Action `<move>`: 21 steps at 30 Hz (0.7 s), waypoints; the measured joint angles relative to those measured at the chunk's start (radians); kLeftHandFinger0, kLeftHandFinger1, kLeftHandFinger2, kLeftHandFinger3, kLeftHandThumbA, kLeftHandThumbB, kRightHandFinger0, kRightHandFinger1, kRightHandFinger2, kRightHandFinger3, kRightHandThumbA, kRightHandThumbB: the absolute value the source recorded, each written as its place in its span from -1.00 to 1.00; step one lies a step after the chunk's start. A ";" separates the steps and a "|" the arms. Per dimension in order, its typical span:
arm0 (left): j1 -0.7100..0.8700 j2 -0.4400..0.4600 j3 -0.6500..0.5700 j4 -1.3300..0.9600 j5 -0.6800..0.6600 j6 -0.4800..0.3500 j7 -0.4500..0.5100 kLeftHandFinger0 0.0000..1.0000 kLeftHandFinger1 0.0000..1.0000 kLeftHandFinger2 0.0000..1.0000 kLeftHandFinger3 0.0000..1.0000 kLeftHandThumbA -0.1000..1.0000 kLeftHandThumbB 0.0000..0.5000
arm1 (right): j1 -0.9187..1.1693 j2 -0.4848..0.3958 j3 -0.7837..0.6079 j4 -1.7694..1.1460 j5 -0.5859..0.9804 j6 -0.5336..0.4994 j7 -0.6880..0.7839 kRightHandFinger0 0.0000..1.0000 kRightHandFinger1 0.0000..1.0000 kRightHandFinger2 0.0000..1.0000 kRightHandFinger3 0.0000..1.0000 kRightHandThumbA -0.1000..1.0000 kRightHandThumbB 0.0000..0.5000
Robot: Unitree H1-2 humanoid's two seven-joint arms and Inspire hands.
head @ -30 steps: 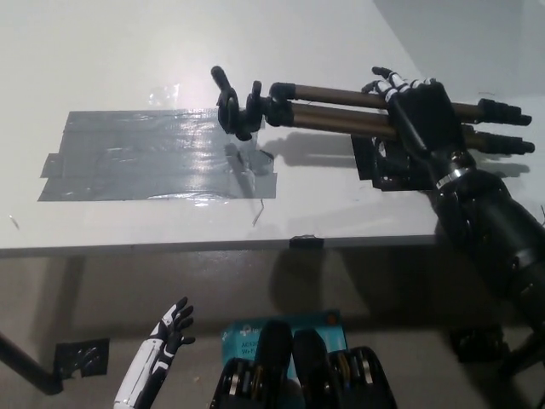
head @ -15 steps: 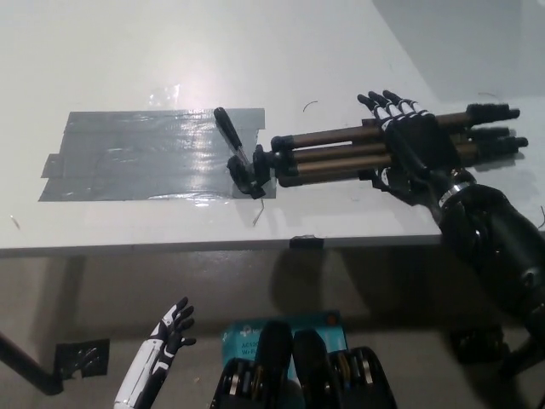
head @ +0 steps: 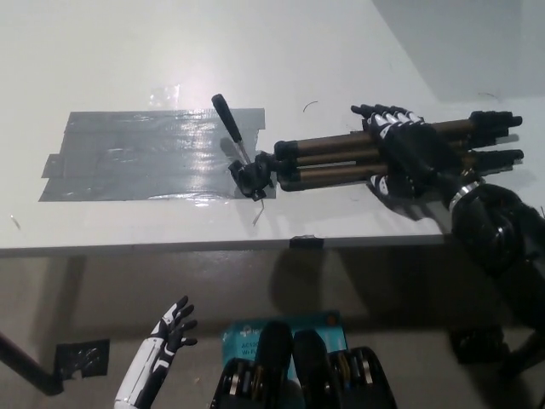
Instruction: A person hands a tripod to the robot which it grabs with its right hand and places in the middle of the table in front of it
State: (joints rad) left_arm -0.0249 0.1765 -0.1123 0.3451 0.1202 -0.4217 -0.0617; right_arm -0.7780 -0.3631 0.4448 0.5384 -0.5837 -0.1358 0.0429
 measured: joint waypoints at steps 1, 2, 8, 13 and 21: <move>0.000 0.000 0.000 0.000 0.000 0.000 0.000 0.57 0.77 1.00 1.00 1.00 -0.04 | 0.000 -0.007 -0.004 -0.020 0.017 0.008 0.018 1.00 1.00 1.00 1.00 0.47 1.00; 0.000 0.000 0.000 0.000 0.000 0.000 0.000 0.57 0.76 1.00 1.00 1.00 -0.04 | 0.000 -0.014 -0.009 -0.037 0.036 0.018 0.034 1.00 1.00 1.00 1.00 0.55 1.00; -0.002 0.000 0.000 0.001 0.000 0.002 0.000 0.55 0.74 1.00 1.00 1.00 -0.05 | 0.000 -0.054 -0.057 -0.122 0.149 0.065 0.124 1.00 1.00 1.00 1.00 0.53 1.00; -0.010 0.000 0.000 0.001 0.000 0.002 0.000 0.54 0.74 1.00 1.00 1.00 -0.04 | 0.001 -0.086 -0.111 -0.186 0.237 0.104 0.173 1.00 1.00 1.00 1.00 0.50 1.00; -0.034 0.000 0.000 0.002 0.000 0.003 0.000 0.51 0.74 1.00 1.00 1.00 -0.03 | 0.044 -0.133 -0.208 -0.374 0.393 0.157 0.218 1.00 1.00 1.00 1.00 0.91 0.93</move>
State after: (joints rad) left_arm -0.0591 0.1765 -0.1120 0.3474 0.1202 -0.4183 -0.0616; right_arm -0.7343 -0.4960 0.2367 0.1648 -0.1911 0.0217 0.2613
